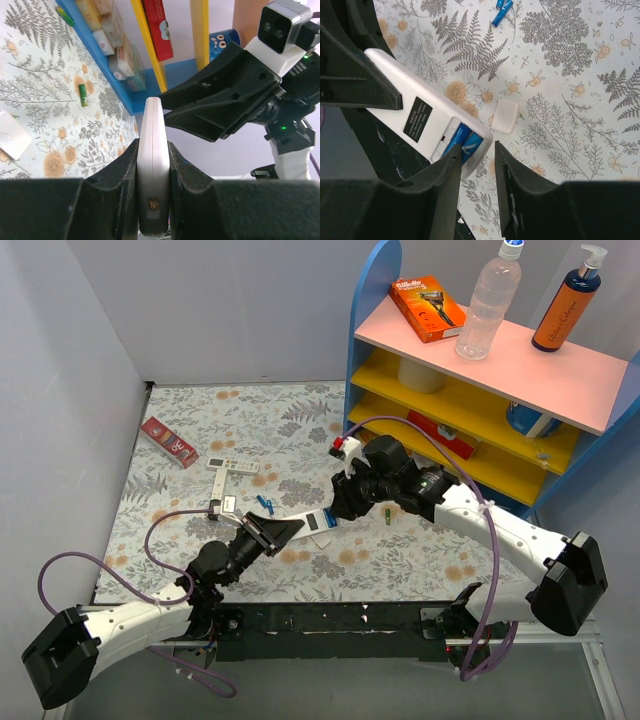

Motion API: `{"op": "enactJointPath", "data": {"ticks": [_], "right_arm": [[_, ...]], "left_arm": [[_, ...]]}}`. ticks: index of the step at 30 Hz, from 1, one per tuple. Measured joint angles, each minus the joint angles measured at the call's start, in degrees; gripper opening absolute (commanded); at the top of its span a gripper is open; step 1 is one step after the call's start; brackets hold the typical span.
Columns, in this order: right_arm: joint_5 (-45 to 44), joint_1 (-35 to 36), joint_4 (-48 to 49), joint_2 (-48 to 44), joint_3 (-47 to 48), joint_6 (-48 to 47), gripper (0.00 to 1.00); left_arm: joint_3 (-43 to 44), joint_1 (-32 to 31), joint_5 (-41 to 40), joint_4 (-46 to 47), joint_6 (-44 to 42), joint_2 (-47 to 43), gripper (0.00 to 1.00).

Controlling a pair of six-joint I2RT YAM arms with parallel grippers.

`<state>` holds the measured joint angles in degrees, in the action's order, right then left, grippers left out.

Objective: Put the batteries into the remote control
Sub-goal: Load the battery into the remote control.

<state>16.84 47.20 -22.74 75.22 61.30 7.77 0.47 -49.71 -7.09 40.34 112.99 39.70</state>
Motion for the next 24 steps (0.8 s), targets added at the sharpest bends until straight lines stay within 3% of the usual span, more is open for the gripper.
{"op": "enactJointPath", "data": {"ticks": [7, 19, 24], "right_arm": [[2.0, -2.4, 3.4, -4.9, -4.1, 3.1, 0.6], [13.4, -7.1, 13.0, -8.9, -12.6, 11.2, 0.58], [16.1, -7.7, 16.5, -8.9, -14.3, 13.4, 0.5]], "left_arm": [[0.0, 0.0, 0.0, 0.5, 1.0, -1.8, 0.0], [0.2, 0.0, 0.0, 1.7, 1.4, -1.9, 0.0], [0.2, 0.0, 0.0, 2.2, 1.4, -1.9, 0.0]]}}
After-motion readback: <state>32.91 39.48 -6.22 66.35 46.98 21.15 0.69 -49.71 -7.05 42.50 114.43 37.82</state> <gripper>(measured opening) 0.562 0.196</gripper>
